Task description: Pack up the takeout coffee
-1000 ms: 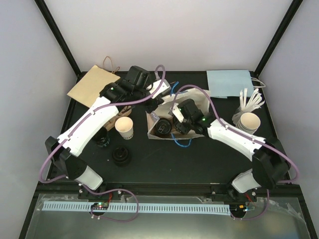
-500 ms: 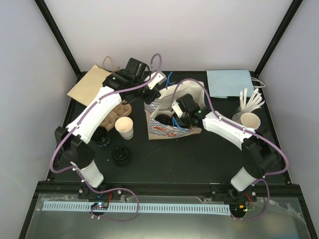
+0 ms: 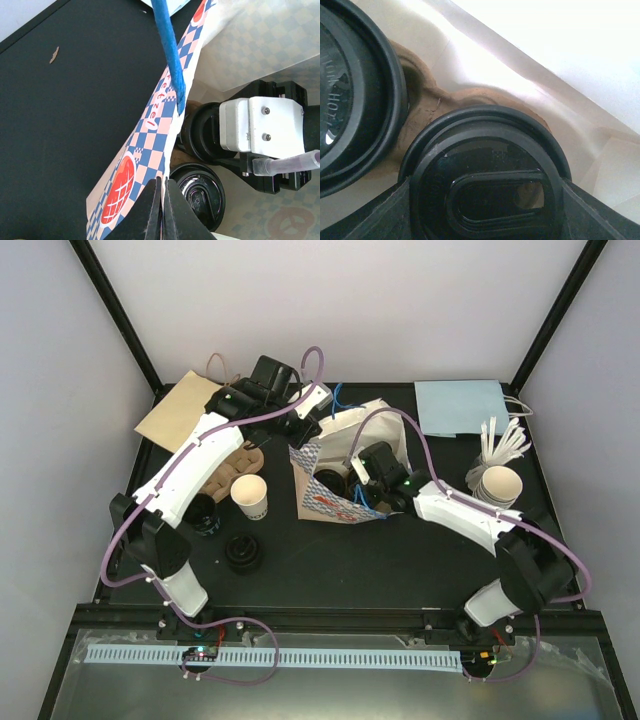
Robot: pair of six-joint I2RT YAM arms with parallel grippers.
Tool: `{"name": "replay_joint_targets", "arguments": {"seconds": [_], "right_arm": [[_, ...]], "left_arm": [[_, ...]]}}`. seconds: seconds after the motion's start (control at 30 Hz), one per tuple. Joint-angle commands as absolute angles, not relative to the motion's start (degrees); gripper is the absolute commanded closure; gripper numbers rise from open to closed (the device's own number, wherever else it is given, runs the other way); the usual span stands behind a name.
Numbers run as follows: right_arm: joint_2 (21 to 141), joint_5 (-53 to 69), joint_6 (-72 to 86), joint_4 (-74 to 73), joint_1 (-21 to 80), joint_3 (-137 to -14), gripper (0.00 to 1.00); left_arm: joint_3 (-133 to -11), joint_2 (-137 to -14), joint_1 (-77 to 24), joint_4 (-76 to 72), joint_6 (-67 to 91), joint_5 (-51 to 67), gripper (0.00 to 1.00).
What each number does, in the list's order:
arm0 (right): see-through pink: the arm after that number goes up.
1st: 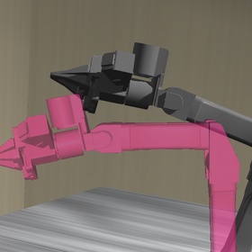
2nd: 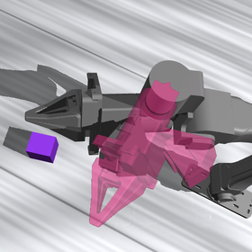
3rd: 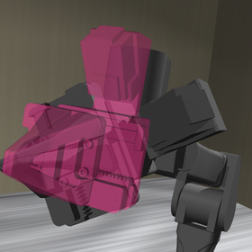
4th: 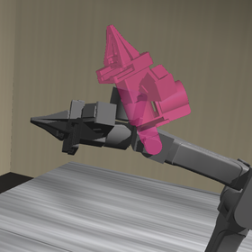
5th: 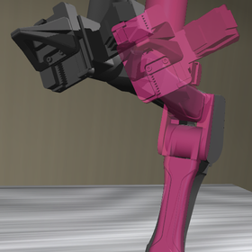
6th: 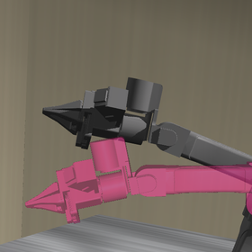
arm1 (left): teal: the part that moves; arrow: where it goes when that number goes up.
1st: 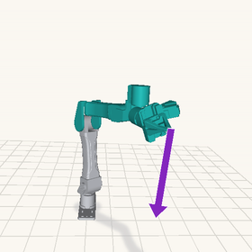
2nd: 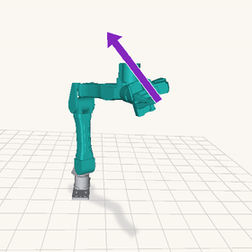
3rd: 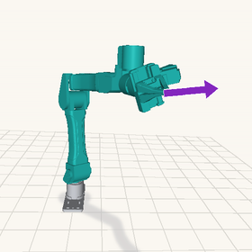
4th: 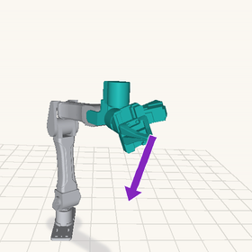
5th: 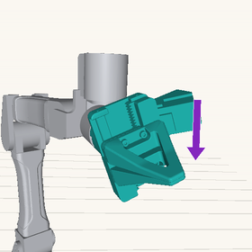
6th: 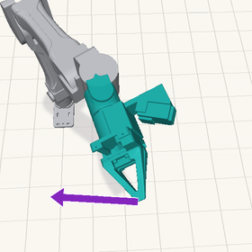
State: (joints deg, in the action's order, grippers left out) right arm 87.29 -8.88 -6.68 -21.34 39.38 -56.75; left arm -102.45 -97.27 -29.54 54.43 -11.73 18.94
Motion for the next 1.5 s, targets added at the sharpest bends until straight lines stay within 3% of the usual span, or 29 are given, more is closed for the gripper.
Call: {"name": "replay_joint_targets", "arguments": {"seconds": [0.0,0.27,0.97,1.27,1.47], "right_arm": [[88.97,-8.54,-2.87,-27.28,41.00,-50.89,0.33],[89.59,-15.35,-4.10,-27.14,41.13,-50.39,0.33],[92.92,-19.22,-7.45,-26.61,42.36,-53.16,0.33],[89.39,-5.69,-4.49,-24.07,39.35,-51.65,0.32],[90.81,-7.39,-4.87,-26.42,39.47,-53.13,0.34]], "left_arm": [[-104.33,-98.09,-29.20,55.74,-10.99,19.43,0.98],[-104.23,-97.65,-29.27,55.89,-10.90,20.19,0.98],[-102.20,-96.15,-29.26,55.82,-10.99,21.36,0.99],[-101.77,-95.54,-29.25,56.07,-11.25,21.01,0.99],[-100.97,-95.06,-29.27,55.62,-11.17,20.97,0.98]]}}
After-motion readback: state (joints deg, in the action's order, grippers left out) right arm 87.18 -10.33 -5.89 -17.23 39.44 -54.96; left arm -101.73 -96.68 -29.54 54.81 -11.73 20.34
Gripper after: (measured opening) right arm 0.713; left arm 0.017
